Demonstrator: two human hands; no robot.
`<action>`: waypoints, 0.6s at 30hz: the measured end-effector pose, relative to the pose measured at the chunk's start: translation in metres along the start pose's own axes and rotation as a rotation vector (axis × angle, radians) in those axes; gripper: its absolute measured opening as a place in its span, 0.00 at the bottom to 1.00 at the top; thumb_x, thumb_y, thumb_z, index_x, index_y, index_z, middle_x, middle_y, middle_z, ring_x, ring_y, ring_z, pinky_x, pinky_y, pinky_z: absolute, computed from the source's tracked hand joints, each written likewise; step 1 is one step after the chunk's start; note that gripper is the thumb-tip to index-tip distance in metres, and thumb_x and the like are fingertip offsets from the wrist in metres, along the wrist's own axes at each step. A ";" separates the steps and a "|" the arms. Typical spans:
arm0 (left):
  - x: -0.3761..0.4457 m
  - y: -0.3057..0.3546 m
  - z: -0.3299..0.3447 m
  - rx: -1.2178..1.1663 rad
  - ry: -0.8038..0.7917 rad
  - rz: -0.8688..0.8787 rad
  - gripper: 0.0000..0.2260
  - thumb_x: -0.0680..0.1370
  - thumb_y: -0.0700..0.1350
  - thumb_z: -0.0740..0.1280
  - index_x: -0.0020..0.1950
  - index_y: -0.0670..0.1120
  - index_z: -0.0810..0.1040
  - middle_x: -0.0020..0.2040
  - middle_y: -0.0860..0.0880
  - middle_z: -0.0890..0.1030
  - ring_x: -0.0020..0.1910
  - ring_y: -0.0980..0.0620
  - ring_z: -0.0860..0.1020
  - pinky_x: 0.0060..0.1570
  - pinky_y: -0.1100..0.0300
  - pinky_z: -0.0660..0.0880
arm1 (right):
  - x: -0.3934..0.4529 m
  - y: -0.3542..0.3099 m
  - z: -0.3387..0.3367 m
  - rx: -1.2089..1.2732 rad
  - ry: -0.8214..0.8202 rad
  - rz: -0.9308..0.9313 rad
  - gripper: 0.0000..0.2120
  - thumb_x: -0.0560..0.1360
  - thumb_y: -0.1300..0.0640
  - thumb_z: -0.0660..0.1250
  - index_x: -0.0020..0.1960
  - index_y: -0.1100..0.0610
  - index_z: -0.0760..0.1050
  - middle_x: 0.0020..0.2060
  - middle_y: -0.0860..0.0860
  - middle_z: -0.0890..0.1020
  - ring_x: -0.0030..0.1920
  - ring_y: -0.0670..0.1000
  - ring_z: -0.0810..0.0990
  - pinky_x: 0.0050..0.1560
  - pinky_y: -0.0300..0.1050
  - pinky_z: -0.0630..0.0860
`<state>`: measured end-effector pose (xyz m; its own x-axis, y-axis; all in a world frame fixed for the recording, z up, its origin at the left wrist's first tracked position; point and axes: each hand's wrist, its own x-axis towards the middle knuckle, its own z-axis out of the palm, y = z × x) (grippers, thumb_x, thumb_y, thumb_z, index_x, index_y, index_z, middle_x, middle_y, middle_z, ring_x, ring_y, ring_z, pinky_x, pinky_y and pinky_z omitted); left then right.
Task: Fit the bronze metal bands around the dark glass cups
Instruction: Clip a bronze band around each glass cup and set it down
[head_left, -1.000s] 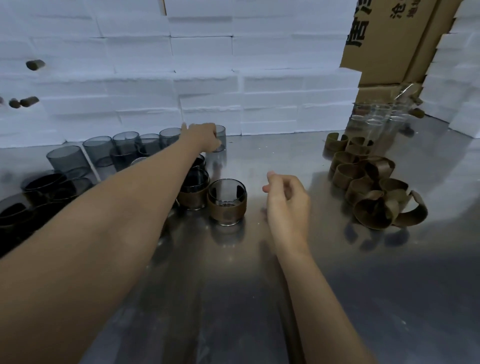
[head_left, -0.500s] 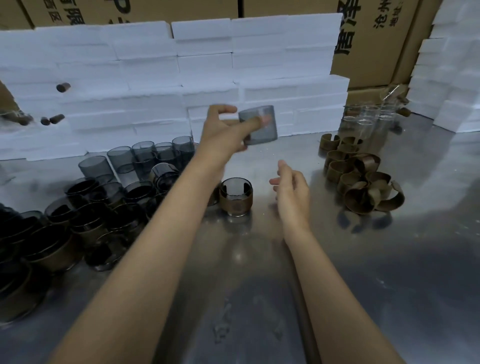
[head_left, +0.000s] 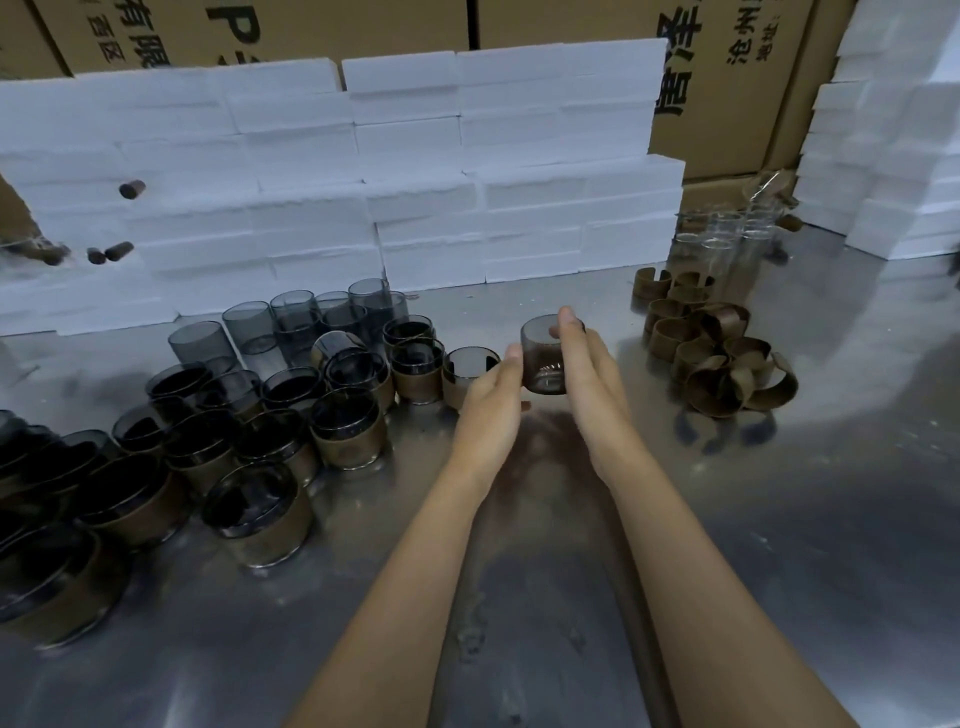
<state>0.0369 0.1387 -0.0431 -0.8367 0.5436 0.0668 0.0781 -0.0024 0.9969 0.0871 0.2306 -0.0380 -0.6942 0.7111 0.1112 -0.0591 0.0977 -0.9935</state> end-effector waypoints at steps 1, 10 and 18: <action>0.001 -0.003 -0.002 0.052 0.043 0.039 0.18 0.87 0.53 0.56 0.58 0.48 0.84 0.54 0.48 0.87 0.56 0.51 0.83 0.63 0.49 0.77 | 0.001 0.002 0.001 -0.056 0.029 -0.024 0.23 0.79 0.29 0.55 0.57 0.45 0.77 0.43 0.38 0.83 0.47 0.34 0.80 0.44 0.27 0.71; 0.000 -0.001 -0.009 -0.030 0.055 0.061 0.12 0.77 0.60 0.72 0.38 0.56 0.86 0.32 0.58 0.78 0.35 0.58 0.74 0.43 0.58 0.72 | 0.001 0.011 0.011 -0.262 0.103 -0.215 0.23 0.87 0.48 0.49 0.58 0.61 0.77 0.49 0.55 0.83 0.54 0.57 0.80 0.57 0.51 0.75; 0.008 0.001 -0.017 -0.520 0.016 -0.113 0.16 0.81 0.49 0.69 0.62 0.38 0.81 0.49 0.44 0.85 0.46 0.51 0.83 0.44 0.60 0.79 | 0.000 0.004 0.007 0.034 -0.019 0.038 0.40 0.72 0.29 0.69 0.75 0.52 0.70 0.57 0.43 0.84 0.59 0.42 0.83 0.66 0.47 0.77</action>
<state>0.0214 0.1284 -0.0408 -0.8325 0.5521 -0.0459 -0.2892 -0.3624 0.8860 0.0821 0.2265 -0.0417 -0.7101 0.7002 0.0734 -0.0566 0.0472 -0.9973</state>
